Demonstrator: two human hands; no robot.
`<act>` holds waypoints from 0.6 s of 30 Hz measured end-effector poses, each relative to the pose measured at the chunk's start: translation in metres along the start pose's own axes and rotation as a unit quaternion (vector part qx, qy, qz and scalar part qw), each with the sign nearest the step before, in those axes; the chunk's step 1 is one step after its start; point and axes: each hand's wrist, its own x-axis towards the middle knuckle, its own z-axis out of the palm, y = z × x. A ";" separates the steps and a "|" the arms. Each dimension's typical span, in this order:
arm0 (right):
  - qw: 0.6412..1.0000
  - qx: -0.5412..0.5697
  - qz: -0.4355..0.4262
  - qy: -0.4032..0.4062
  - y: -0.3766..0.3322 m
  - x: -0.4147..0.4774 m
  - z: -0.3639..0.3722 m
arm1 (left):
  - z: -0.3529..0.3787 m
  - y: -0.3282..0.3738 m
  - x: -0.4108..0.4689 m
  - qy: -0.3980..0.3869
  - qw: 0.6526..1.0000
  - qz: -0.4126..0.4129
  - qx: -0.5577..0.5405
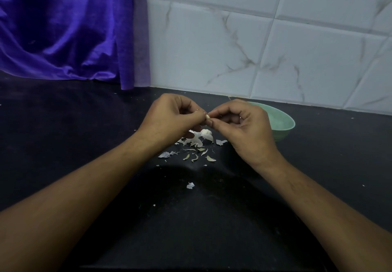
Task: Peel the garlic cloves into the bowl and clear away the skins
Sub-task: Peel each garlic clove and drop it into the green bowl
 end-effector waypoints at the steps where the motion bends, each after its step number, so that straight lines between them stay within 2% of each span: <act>1: 1.000 -0.001 0.000 0.000 0.000 0.000 0.000 | 0.000 0.000 0.000 -0.007 1.000 -0.005 -0.008; 5: 1.000 0.008 0.002 0.004 0.001 0.002 -0.002 | -0.001 0.002 0.000 -0.042 0.995 -0.040 -0.081; 12: 0.999 0.008 0.035 -0.014 0.000 0.002 -0.001 | 0.001 0.002 -0.001 -0.048 0.989 -0.061 -0.130; 15: 0.999 0.022 0.046 -0.007 0.000 0.001 -0.002 | 0.000 0.003 -0.001 -0.052 0.990 -0.052 -0.117; 18: 0.996 0.054 0.065 -0.001 0.000 0.002 -0.001 | -0.001 0.001 0.000 -0.033 0.998 -0.018 -0.049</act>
